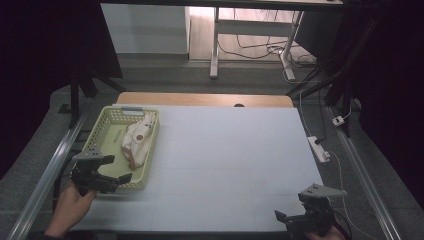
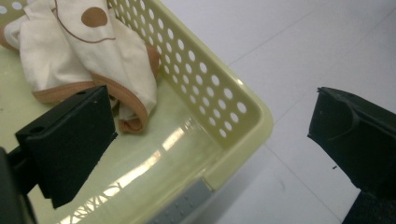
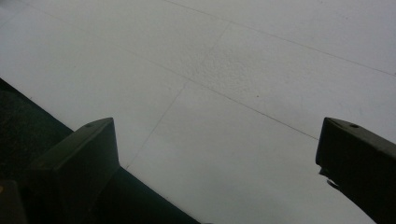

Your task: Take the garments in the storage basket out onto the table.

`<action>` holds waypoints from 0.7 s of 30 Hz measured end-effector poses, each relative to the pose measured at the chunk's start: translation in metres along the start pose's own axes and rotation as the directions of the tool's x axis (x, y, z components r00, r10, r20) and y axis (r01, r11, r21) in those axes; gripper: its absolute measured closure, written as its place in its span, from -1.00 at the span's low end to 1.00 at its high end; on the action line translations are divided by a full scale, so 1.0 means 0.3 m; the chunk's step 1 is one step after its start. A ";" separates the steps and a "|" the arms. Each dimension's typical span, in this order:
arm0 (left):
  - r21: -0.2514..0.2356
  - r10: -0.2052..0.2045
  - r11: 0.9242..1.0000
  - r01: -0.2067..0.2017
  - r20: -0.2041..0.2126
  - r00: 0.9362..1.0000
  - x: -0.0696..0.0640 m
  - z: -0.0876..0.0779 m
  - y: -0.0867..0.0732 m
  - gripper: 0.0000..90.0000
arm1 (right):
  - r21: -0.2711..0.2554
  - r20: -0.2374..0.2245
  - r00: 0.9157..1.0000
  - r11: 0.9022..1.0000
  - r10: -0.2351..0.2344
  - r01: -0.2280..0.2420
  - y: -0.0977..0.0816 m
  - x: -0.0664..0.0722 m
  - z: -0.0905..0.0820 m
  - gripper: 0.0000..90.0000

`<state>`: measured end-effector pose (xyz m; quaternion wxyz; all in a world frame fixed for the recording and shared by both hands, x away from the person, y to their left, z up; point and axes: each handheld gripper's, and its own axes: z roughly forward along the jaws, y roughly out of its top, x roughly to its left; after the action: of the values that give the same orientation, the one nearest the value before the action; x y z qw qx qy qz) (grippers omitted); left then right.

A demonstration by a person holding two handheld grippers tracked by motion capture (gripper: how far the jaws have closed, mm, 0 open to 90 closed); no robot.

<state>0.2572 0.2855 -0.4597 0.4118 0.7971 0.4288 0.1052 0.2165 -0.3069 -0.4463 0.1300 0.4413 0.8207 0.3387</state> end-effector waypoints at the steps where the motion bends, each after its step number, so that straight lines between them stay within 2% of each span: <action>1: -0.005 -0.004 1.000 0.004 0.004 1.000 0.004 0.003 0.004 -0.99 | 0.000 0.000 1.000 1.000 0.000 0.000 0.000 0.000 0.000 -1.00; 8: -0.001 -0.011 1.000 0.011 -0.001 1.000 0.031 0.029 0.038 -0.99 | 0.003 0.000 1.000 1.000 0.000 0.000 0.000 0.000 0.001 -1.00; 21: 0.029 -0.005 1.000 0.006 -0.035 0.999 0.074 0.087 0.113 -0.99 | 0.005 -0.001 1.000 1.000 0.001 -0.001 0.000 -0.001 0.002 -1.00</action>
<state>0.3043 0.2779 -0.4552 0.3930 0.8000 0.4395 0.1116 0.2170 -0.3068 -0.4467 0.1284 0.4418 0.8214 0.3370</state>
